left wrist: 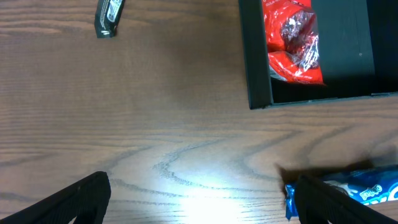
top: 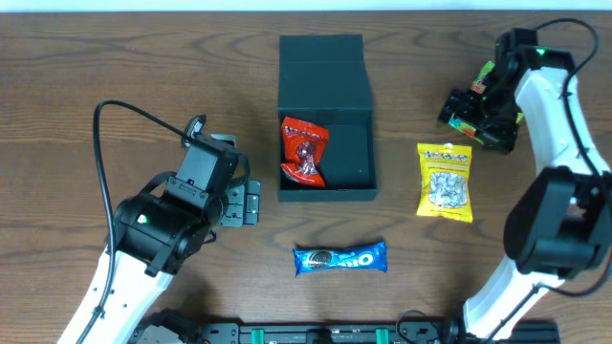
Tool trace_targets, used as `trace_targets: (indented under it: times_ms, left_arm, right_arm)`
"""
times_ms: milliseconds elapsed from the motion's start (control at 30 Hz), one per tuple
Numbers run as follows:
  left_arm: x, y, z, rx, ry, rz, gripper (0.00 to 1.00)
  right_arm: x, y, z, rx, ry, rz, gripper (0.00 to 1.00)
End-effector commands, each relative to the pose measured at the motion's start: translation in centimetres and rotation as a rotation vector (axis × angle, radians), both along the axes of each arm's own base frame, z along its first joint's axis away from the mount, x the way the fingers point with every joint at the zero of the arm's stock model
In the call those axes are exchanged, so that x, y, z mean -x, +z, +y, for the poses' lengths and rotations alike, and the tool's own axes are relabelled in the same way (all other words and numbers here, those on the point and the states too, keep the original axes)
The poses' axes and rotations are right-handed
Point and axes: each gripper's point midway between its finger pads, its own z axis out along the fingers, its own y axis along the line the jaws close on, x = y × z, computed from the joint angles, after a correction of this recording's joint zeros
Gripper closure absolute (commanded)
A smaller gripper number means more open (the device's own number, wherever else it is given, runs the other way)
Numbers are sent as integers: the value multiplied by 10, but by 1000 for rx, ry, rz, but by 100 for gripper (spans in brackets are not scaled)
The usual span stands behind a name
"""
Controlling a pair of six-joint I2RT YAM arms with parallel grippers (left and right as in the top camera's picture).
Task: Pack container
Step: 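Lower right gripper onto the yellow bag and grasp it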
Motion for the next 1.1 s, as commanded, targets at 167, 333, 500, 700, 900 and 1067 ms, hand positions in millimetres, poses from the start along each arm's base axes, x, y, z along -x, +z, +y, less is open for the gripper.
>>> trace_targets:
  times_ms: [167,333,500,700,900,1067]
  left_arm:
    - [0,1,3,-11,-2,-9,5]
    - [0,1,3,-11,-2,-9,5]
    - [0,1,3,-11,-2,-9,5]
    - [0,1,3,-11,-2,-10,5]
    - [0,1,3,-11,-2,-10,5]
    - [0,1,3,-11,-2,-9,4]
  right_arm:
    - [36,25,22,83,123,-110,1]
    - [65,-6,18,104,134,-86,1]
    - [77,-45,18,105,159,-77,1]
    - [74,-59,13,141,176,-113,1]
    - [61,-62,7,185,221,-177,1]
    - [56,-63,6,188,239,-195,1]
